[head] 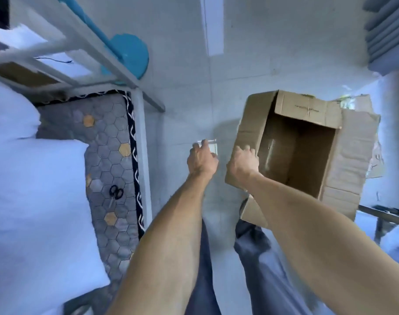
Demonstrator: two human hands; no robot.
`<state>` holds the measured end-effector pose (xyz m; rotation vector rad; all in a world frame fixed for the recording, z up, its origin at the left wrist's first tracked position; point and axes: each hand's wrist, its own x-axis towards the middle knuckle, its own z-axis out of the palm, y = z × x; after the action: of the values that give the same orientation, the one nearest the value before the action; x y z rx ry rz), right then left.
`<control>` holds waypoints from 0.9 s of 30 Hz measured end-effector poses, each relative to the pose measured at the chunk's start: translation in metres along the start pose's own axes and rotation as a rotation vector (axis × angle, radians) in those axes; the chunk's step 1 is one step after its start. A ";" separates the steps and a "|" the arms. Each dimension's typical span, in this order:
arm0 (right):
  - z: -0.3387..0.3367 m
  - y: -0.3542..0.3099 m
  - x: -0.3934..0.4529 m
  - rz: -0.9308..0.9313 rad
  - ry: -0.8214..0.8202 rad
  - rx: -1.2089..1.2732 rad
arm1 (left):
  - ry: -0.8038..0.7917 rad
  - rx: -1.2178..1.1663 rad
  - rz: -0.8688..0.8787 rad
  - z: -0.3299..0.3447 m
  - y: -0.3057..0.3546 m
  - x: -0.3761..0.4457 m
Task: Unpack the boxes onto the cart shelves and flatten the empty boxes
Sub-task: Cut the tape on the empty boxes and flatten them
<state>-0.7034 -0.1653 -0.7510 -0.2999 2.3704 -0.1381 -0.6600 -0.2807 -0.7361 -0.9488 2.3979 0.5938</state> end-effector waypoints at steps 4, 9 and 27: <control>0.044 -0.045 0.022 -0.074 -0.002 -0.045 | 0.013 -0.024 -0.125 0.016 -0.075 0.021; 0.097 -0.107 0.034 -0.143 0.004 -0.072 | 0.038 -0.015 -0.274 0.032 -0.164 0.035; 0.230 -0.267 0.041 -0.278 -0.074 -0.108 | -0.090 0.053 -0.699 0.054 -0.377 0.093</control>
<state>-0.5277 -0.4367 -0.8962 -0.6750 2.2570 -0.1269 -0.4338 -0.5481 -0.9121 -1.5811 1.8118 0.2917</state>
